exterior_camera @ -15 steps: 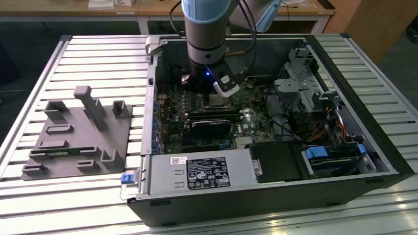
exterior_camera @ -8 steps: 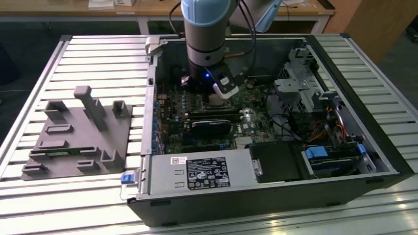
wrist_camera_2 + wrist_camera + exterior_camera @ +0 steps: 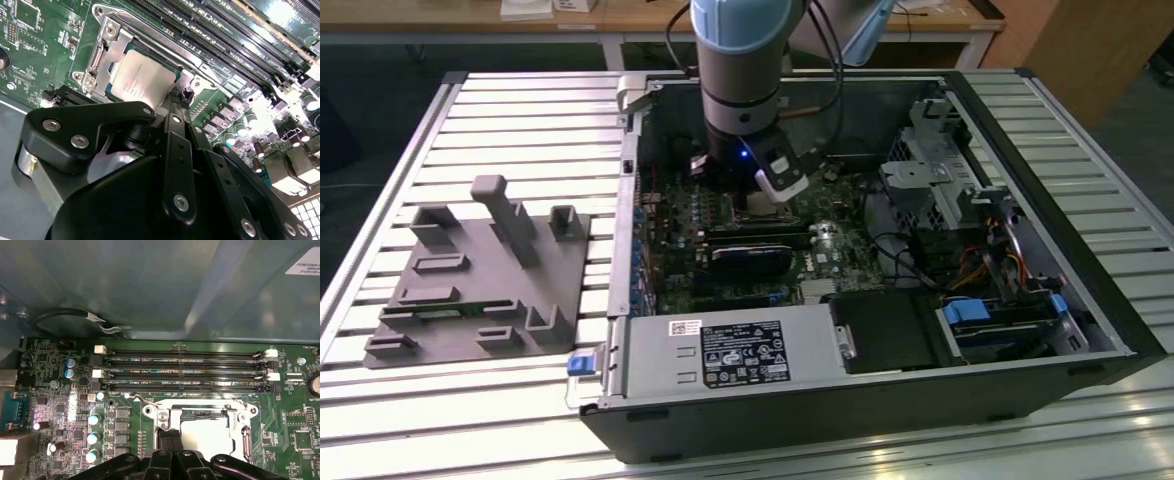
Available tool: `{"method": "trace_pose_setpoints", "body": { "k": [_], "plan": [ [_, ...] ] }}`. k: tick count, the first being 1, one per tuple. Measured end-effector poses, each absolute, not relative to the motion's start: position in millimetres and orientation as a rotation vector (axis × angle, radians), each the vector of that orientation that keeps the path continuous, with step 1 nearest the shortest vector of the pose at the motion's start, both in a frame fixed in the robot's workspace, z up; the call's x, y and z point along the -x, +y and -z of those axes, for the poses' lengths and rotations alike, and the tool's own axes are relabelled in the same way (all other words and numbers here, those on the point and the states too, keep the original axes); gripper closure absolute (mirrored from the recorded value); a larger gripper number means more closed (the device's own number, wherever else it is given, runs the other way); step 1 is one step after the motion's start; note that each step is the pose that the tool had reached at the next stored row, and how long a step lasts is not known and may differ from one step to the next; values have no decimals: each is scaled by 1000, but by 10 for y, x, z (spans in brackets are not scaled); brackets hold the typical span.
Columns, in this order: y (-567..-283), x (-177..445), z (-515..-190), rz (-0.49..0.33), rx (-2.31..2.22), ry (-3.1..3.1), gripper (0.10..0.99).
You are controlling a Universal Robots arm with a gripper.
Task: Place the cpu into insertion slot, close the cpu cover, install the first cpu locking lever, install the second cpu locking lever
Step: 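Close the cpu cover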
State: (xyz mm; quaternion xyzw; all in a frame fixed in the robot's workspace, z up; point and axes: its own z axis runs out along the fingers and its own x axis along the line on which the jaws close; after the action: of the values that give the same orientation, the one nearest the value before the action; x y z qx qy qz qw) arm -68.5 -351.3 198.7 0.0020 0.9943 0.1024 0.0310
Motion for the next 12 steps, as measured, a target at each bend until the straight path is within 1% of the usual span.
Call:
{"method": "trace_pose_setpoints", "body": {
  "k": [5, 12],
  "plan": [
    [-3513, 652, -1993, -302, -6, 3065, 980],
    [-3507, 555, -1996, -262, -5, 3069, 980]
  ]
}}
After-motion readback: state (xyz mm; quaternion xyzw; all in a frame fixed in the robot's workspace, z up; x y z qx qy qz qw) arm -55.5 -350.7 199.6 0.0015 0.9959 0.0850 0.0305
